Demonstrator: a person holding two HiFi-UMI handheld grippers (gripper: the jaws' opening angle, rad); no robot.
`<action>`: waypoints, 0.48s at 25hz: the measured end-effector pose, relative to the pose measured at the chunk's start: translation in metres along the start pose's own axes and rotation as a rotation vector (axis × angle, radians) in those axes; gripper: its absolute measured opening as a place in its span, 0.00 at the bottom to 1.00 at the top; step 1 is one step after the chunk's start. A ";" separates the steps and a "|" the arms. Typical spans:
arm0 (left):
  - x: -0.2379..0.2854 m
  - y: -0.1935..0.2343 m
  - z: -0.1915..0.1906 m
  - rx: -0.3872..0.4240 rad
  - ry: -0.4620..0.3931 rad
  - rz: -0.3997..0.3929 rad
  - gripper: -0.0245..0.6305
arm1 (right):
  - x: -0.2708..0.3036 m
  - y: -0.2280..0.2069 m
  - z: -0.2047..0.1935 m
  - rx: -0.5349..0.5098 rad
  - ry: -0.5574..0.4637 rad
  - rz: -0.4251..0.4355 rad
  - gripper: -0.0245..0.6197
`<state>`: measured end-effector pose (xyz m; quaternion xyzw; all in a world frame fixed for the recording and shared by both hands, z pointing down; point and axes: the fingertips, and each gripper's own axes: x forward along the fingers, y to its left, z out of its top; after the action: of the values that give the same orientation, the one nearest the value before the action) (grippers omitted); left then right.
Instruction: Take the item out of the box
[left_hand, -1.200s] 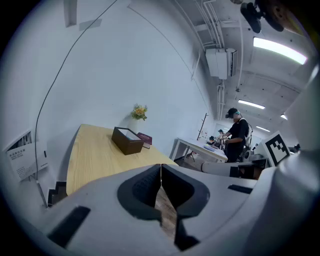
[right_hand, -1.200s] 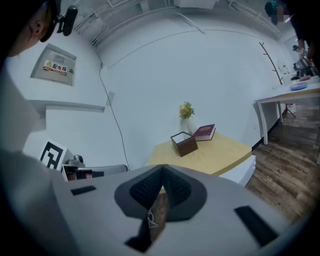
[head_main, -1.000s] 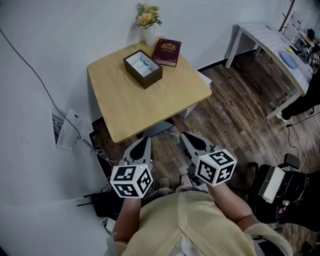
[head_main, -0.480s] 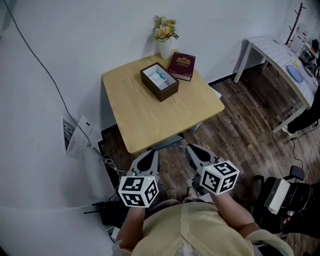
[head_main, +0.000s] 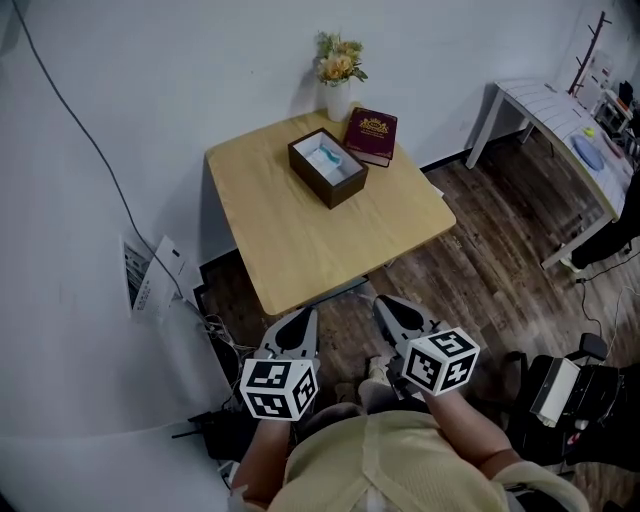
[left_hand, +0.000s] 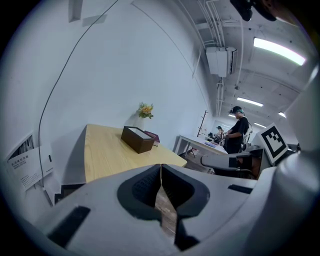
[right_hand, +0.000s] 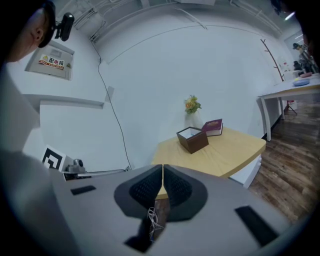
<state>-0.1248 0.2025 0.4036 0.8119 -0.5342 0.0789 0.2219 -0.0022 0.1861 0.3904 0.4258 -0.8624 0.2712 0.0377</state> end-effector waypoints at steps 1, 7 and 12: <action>0.002 0.001 0.000 0.001 0.003 -0.001 0.07 | 0.002 -0.002 0.001 0.001 -0.001 -0.003 0.09; 0.022 0.008 0.010 0.024 0.000 0.001 0.07 | 0.020 -0.014 0.014 0.002 -0.017 0.006 0.09; 0.044 0.017 0.030 0.045 -0.030 0.026 0.07 | 0.046 -0.025 0.033 -0.013 -0.012 0.045 0.09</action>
<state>-0.1252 0.1463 0.3977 0.8108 -0.5460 0.0816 0.1945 -0.0074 0.1243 0.3869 0.4078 -0.8736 0.2638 0.0292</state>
